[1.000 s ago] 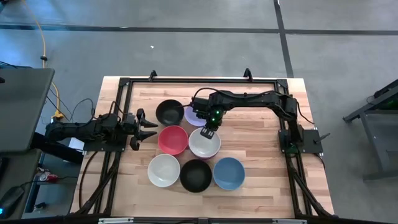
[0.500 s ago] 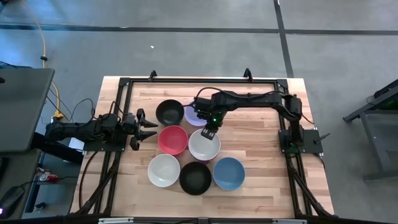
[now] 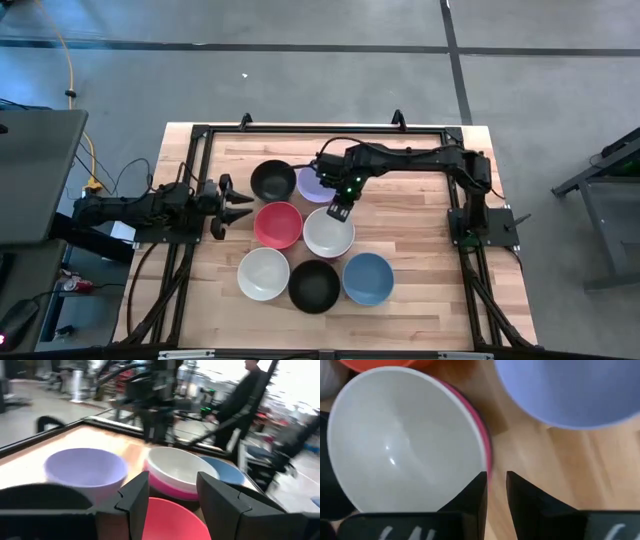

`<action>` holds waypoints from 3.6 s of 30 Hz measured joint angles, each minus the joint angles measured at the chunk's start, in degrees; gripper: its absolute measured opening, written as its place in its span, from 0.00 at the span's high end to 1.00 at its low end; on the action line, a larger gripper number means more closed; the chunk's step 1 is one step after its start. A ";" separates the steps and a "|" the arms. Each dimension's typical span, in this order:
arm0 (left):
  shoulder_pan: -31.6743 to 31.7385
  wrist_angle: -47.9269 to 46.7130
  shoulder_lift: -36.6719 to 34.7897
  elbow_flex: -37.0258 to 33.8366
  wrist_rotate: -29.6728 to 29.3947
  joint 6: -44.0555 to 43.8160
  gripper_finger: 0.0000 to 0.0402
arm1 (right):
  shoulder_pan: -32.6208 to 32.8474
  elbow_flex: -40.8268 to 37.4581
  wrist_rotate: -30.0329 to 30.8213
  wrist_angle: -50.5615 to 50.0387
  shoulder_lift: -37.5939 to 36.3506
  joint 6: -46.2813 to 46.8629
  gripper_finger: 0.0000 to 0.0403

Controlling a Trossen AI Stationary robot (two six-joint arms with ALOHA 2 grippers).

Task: Nest bowls inside each other
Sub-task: Stack the top black bowl on top of the right white bowl

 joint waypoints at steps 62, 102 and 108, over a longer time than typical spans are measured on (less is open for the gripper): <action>37.32 -29.10 69.45 39.24 -0.02 -4.58 0.77 | -1.89 0.00 2.41 5.83 -30.05 -28.30 0.84; 37.30 -29.91 70.02 39.32 1.39 -1.58 0.85 | 0.56 0.00 2.63 5.25 -30.05 -27.19 0.90; 37.30 -29.93 70.02 39.32 1.39 -1.08 0.85 | 0.55 0.00 2.59 5.32 -30.49 -26.98 0.90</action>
